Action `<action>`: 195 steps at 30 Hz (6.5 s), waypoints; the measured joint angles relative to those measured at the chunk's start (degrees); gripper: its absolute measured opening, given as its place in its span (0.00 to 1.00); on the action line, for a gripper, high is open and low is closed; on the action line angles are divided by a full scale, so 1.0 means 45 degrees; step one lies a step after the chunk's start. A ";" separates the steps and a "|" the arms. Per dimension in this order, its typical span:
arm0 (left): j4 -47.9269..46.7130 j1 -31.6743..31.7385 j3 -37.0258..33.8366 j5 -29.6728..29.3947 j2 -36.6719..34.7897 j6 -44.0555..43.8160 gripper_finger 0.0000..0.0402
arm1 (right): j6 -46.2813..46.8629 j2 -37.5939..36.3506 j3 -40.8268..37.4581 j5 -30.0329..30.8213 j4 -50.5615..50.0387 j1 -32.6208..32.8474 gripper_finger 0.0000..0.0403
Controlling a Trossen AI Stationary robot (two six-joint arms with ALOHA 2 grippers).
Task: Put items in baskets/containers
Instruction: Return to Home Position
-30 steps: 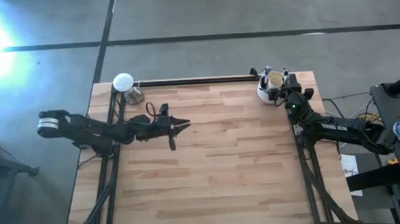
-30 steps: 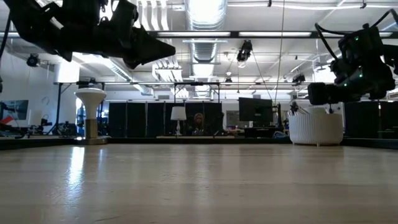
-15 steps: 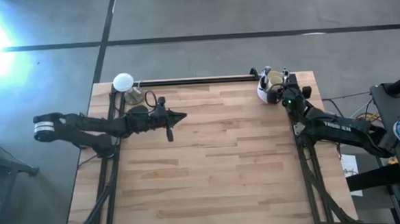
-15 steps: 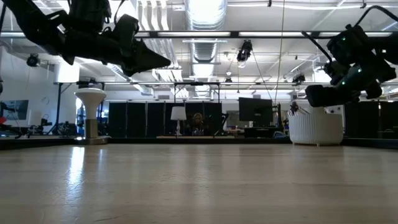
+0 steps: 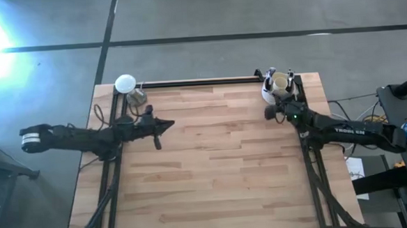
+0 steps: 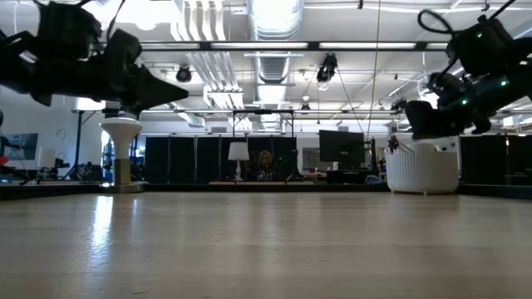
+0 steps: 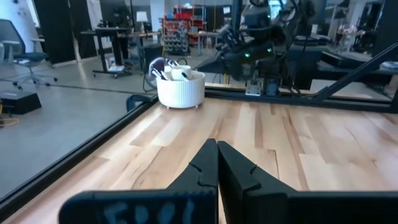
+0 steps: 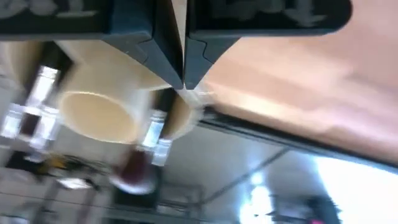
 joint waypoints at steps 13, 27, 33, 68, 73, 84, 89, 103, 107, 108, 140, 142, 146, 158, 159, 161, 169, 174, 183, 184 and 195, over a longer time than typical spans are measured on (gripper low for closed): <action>-0.2028 0.0263 -0.1407 0.0452 -0.3452 0.0053 0.00 | -0.3173 -0.1690 -0.0170 -0.3386 0.0221 0.4310 0.02; -0.2881 0.0293 -0.1422 0.0918 -0.4834 0.0214 0.00 | -0.5034 -0.5910 -0.0840 -0.9095 -0.0753 0.3834 0.02; -0.3508 0.0403 -0.1427 0.0913 -0.5358 0.0115 0.00 | -0.5379 -0.8056 -0.1003 -0.9329 -0.1322 0.3815 0.02; -0.2982 0.1967 -0.1437 0.0821 -0.5989 -0.1167 0.00 | -0.6765 -0.8052 -0.0345 -0.7029 -0.0392 0.3743 0.02; -0.3486 0.1958 -0.1441 0.1156 -0.6038 -0.1880 0.00 | -0.7029 -0.8052 -0.0097 -0.6975 -0.0961 0.3748 0.02; -0.4307 0.1967 -0.1446 0.1156 -0.6337 -0.1654 0.00 | -0.7030 -0.8052 -0.0098 -0.6944 -0.0985 0.3747 0.02; -0.4987 0.1988 -0.1451 0.1055 -0.6751 -0.1080 0.00 | -0.6753 -0.8047 -0.0099 -0.6946 -0.0985 0.3747 0.02; -0.4966 0.2065 -0.1451 0.0785 -0.7189 -0.1096 0.00 | -0.6448 -0.8041 -0.0044 -0.6949 -0.0936 0.3743 0.02; -0.4952 0.2064 -0.1451 0.0767 -0.7238 -0.1282 0.00 | -0.6493 -0.8037 -0.0044 -0.6951 -0.0936 0.3743 0.02; -0.4952 0.2060 -0.1451 0.0767 -0.7257 -0.1282 0.00 | -0.6474 -0.8037 -0.0044 -0.6951 -0.0936 0.3743 0.02; -0.7669 0.2065 -0.1451 0.0539 -0.9846 -0.1598 0.00 | -0.4207 -0.8050 -0.0141 -0.6946 -0.1688 0.3747 0.02; -0.8281 0.2065 -0.1451 0.0539 -1.0251 -0.1598 0.00 | -0.4013 -0.8052 -0.0468 -0.6947 -0.1611 0.3747 0.02; -0.9637 0.2065 -0.1451 0.0539 -1.0995 -0.1693 0.00 | -0.3588 -0.8046 -0.1088 -0.6951 -0.1379 0.3747 0.02; -0.9827 0.2068 -0.1440 -0.0018 -1.1405 -0.2692 0.00 | -0.4458 -0.7974 -0.1146 -0.6985 -0.1155 0.3743 0.02; -0.9823 0.2065 -0.1417 -0.0017 -1.1400 -0.2909 0.00 | -0.4386 -0.7955 -0.1146 -0.6985 -0.1152 0.3743 0.02; -0.9838 0.2065 -0.1391 -0.0015 -1.1400 -0.3025 0.00 | -0.4356 -0.7930 -0.1146 -0.6985 -0.1157 0.3743 0.02; -0.9878 0.2065 -0.1407 -0.0006 -1.1385 -0.3055 0.00 | -0.4387 -0.7926 -0.1146 -0.6985 -0.1159 0.3743 0.02; -0.9901 0.2065 -0.1403 0.0000 -1.1385 -0.3055 0.00 | -0.4509 -0.7926 -0.1146 -0.6982 -0.1159 0.3752 0.02; -0.9935 0.2065 -0.1398 0.0005 -1.1385 -0.3055 0.00 | -0.4468 -0.7930 -0.1146 -0.6985 -0.1159 0.3747 0.02; -0.9937 0.2065 -0.1398 0.0005 -1.1385 -0.3055 0.00 | -0.4444 -0.7930 -0.1146 -0.6985 -0.1159 0.3747 0.02; -0.9950 0.2065 -0.1393 0.0012 -1.1385 -0.3055 0.00 | -0.4451 -0.7930 -0.1146 -0.6984 -0.1159 0.3747 0.02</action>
